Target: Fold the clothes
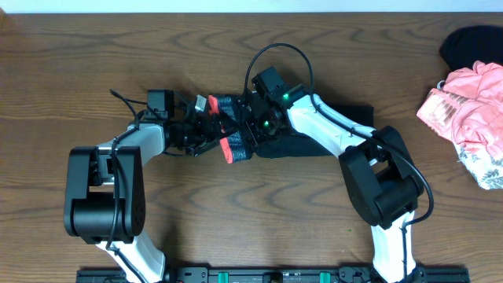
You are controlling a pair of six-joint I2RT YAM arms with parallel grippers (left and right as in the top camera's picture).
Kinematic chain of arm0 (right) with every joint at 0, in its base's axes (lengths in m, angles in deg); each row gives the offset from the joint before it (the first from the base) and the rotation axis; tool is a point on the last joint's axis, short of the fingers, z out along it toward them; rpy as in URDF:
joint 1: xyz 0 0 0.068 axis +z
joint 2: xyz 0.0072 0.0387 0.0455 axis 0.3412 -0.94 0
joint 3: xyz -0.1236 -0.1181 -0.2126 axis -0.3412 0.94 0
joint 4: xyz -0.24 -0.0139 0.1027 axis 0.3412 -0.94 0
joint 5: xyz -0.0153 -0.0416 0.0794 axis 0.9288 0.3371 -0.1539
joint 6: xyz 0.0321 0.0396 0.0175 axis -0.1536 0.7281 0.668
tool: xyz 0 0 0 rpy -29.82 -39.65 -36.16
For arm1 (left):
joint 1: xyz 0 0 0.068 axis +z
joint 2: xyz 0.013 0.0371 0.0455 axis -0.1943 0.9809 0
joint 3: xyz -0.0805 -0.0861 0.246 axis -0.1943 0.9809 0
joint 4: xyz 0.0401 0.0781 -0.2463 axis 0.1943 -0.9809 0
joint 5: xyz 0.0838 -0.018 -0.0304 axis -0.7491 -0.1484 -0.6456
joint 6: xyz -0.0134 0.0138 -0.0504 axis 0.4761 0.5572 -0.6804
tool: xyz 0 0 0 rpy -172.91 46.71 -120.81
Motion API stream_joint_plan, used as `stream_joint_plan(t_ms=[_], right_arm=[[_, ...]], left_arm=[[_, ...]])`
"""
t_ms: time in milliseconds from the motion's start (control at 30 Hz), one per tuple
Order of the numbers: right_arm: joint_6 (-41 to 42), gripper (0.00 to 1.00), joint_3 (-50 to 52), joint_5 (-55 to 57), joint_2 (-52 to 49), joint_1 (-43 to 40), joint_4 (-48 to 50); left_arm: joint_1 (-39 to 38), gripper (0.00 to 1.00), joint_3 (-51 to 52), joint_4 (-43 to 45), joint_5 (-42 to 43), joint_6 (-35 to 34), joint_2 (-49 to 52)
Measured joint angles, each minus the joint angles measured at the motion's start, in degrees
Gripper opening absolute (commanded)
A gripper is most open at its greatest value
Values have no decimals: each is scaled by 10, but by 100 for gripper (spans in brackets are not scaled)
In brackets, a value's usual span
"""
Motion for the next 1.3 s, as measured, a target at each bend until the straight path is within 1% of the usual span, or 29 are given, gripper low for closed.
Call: stream_joint_plan(t_ms=[167,400,800,933,967,1033,1067,1133,1233,1300], right_arm=[[0,8,0,0,0,0,-5],[0,7,0,0,0,0,-6],[0,7,0,0,0,0,-6],[0,7,0,0,0,0,-6],[0,7,0,0,0,0,-7],[0,7,0,0,0,0,-8],[0,7,0,0,0,0,-9],[0,7,0,0,0,0,-9],[0,7,0,0,0,0,-10],[0,7,0,0,0,0,-10]], left_arm=[[-1,82,0,-6,-10,-1,-1],[-15,82,0,-5,-53,-11,-13],[-50,78,0,58,-110,-59,-14],[-61,65,0,70,-128,-72,-14],[-62,63,1,73,-132,-75,-13],[-61,56,3,80,-138,-83,-12],[-61,51,3,82,-141,-88,-10],[-61,44,4,84,-149,-93,-9],[-61,22,5,83,-155,-99,-5],[-61,6,7,83,-157,-103,-4]])
